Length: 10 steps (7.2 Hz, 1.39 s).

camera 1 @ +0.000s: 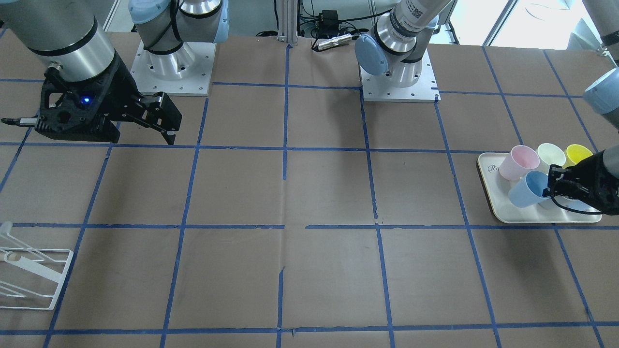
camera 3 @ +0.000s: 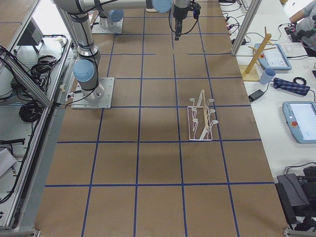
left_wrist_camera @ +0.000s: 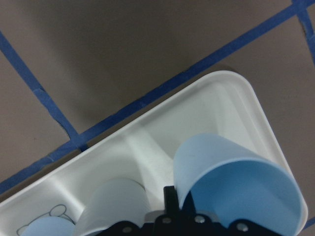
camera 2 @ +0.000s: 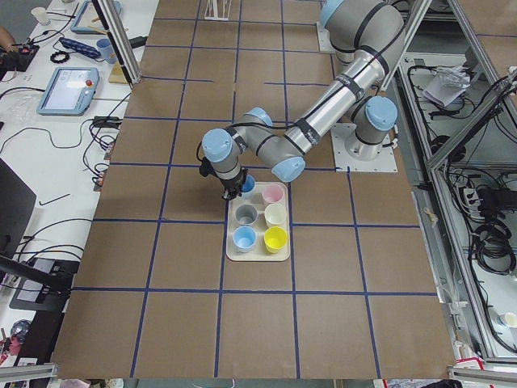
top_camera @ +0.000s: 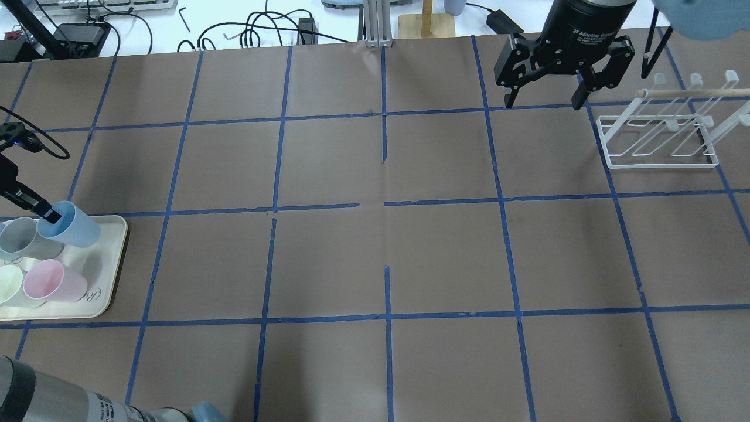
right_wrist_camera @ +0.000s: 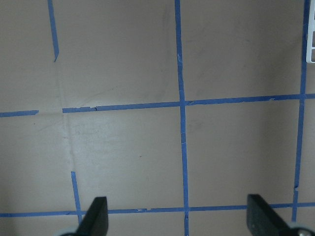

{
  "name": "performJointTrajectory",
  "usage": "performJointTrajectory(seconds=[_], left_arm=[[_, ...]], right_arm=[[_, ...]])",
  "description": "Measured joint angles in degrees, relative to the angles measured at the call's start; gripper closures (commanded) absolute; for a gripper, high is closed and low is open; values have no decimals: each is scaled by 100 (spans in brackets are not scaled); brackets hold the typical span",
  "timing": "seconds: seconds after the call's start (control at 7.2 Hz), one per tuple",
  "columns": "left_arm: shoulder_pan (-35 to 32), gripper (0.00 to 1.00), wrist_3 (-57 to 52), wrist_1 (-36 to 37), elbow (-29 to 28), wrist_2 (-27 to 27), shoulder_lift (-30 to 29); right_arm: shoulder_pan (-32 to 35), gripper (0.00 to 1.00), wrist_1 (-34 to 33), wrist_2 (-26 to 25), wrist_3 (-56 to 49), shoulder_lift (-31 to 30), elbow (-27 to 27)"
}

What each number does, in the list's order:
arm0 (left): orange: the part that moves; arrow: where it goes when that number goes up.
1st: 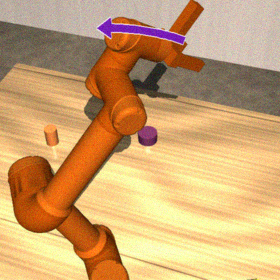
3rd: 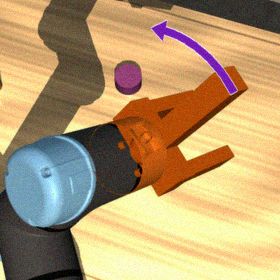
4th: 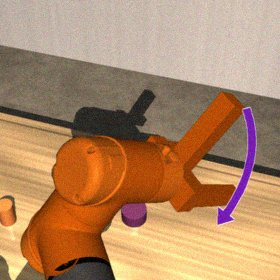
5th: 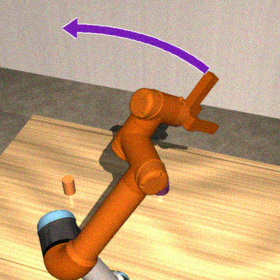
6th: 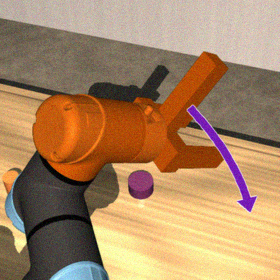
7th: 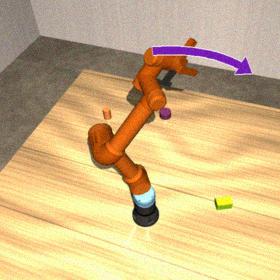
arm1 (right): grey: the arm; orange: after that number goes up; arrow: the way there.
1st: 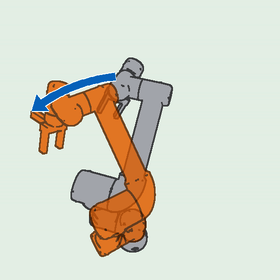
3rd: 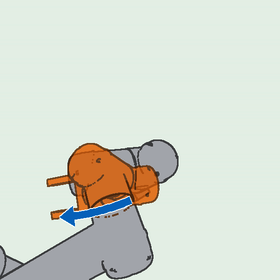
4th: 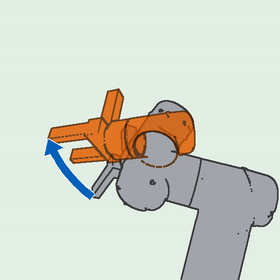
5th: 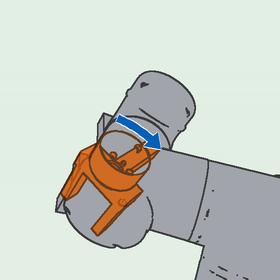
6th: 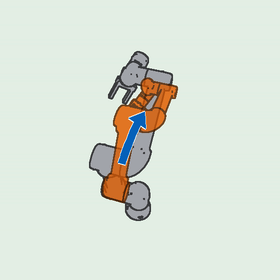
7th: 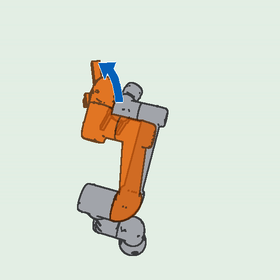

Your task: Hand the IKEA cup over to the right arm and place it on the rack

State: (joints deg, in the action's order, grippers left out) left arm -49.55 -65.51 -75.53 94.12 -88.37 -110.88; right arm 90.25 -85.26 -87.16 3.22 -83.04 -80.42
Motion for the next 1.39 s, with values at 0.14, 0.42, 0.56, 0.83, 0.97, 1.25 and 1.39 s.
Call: performJointTrajectory(seconds=[0.14,0.42,0.56,0.83,0.97,1.25,1.39], left_arm=[[-51,100,537,-716,-251,624,127],[-414,100,1739,-2203,-772,1882,317],[-680,100,2227,-2797,-923,2524,399],[-1105,100,2651,-4005,-996,3935,521],[-1294,100,2663,-4580,-978,4591,559],[-1735,100,2601,-5392,-918,5879,574],[-2034,100,2584,-5630,-876,6559,557]], right_arm=[[-4,0,-3,2,-3,1,0],[-15,0,-25,34,-26,-4,0],[-25,0,-33,77,-82,-10,2],[-38,0,-68,132,-364,-15,29],[-41,0,-94,139,-491,-16,40],[-44,0,-312,152,-1166,-19,66],[-53,0,-396,173,-1625,-19,76]])
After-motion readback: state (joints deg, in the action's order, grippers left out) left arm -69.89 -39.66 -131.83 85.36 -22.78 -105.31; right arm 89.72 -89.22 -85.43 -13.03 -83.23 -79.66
